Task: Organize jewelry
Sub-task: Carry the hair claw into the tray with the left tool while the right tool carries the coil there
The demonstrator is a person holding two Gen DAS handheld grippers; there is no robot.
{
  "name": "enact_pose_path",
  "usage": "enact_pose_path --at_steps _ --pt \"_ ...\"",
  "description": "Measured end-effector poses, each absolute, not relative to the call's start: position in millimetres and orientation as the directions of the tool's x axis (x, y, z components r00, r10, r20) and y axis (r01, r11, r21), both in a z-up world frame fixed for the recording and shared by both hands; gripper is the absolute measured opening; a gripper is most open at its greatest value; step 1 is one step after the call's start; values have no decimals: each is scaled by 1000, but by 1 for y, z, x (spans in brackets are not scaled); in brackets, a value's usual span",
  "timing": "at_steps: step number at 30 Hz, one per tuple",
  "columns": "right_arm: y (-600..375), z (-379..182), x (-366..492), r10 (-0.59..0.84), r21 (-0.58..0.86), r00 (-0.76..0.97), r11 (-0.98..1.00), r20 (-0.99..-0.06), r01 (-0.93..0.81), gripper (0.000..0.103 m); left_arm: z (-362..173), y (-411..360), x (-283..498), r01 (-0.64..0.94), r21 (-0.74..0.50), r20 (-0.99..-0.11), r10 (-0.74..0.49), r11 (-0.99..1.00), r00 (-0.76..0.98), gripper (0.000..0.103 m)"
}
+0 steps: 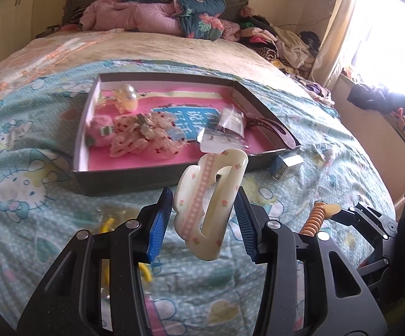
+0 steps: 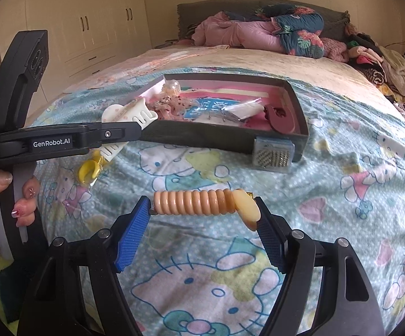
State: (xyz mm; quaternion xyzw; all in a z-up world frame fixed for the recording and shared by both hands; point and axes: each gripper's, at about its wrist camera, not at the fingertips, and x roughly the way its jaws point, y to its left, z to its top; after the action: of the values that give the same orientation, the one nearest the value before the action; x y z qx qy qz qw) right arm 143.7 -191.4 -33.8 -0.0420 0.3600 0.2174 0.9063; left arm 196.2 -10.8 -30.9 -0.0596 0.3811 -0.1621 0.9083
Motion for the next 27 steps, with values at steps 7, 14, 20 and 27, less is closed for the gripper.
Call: enact_pose_path --at_steps 7,14,20,27 --pt "-180 -21 151 372 66 661 896 -652 -439 71 -19 7 196 221 -247 -649 -330 943 686 37" --pt "-174 -6 168 368 47 687 898 -627 -438 71 -13 21 200 197 -269 -630 -327 943 705 37" --pt "-173 5 185 354 29 712 904 -607 -426 71 -10 28 208 185 -270 -626 -319 945 712 28" --pt "-175 6 208 327 2 731 913 -599 -407 71 -12 29 228 180 -257 -639 -307 949 705 28"
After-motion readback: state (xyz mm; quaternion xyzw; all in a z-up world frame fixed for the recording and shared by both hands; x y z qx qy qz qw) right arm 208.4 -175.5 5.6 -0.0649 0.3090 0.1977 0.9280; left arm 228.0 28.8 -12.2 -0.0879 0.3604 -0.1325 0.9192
